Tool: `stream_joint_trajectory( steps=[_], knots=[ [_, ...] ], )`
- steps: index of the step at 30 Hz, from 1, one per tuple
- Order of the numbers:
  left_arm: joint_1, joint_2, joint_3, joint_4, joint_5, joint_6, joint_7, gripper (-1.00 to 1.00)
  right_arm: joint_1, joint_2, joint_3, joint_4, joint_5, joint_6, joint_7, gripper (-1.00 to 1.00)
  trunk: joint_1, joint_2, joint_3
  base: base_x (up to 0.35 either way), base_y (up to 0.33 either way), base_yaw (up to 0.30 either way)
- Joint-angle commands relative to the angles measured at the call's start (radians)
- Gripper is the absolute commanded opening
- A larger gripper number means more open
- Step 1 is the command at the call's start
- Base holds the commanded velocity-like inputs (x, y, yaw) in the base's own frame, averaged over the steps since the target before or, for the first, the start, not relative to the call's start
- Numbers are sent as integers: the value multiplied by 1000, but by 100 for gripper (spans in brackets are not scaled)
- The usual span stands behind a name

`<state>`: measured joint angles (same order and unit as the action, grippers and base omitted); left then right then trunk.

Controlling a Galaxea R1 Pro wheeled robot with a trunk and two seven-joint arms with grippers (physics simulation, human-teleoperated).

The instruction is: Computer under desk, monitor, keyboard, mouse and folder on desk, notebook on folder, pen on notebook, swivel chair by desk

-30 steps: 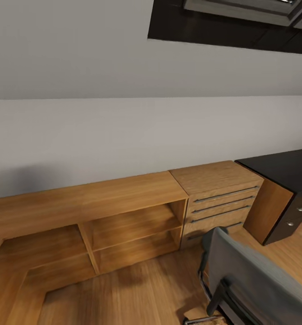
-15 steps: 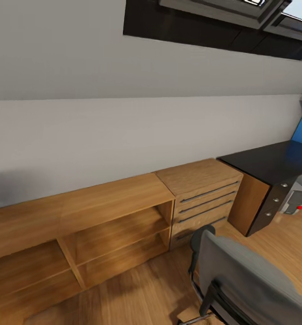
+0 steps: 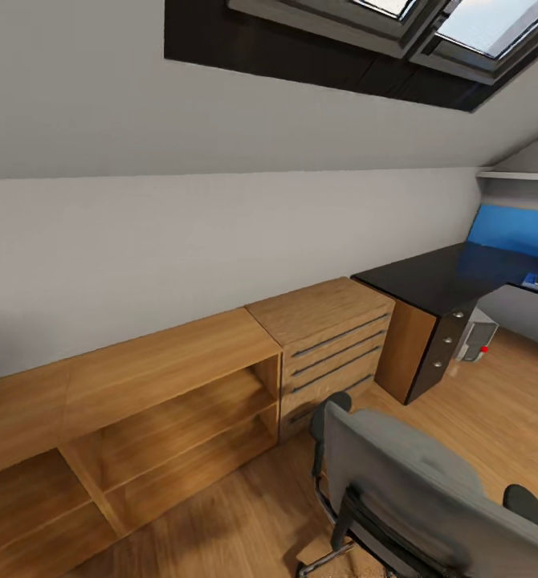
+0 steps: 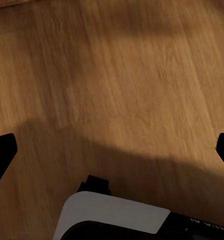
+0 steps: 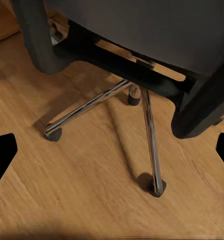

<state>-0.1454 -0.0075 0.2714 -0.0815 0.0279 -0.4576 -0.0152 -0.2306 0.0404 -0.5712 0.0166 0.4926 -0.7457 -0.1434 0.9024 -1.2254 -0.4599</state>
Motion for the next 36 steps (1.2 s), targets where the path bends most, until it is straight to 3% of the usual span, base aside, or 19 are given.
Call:
stream_joint_trajectory(
  steps=[1,13,23,36],
  knots=[
    [0,0,2,0,3,-3,-2,100,-1,0,-4,2,11,-1,-9,100,0,-1,-1,0,0,-260],
    [0,0,2,0,3,-3,-1,100,-1,-2,-4,2,11,-2,-9,100,0,-1,-1,0,3,-247],
    [0,0,2,0,3,-4,-2,100,-1,-3,-4,2,11,-4,-9,100,0,-1,-1,0,214,-238],
    [0,0,2,0,3,-4,-1,100,-1,-4,-4,2,9,-6,-9,100,0,-1,-1,0,30,-257]
  ],
)
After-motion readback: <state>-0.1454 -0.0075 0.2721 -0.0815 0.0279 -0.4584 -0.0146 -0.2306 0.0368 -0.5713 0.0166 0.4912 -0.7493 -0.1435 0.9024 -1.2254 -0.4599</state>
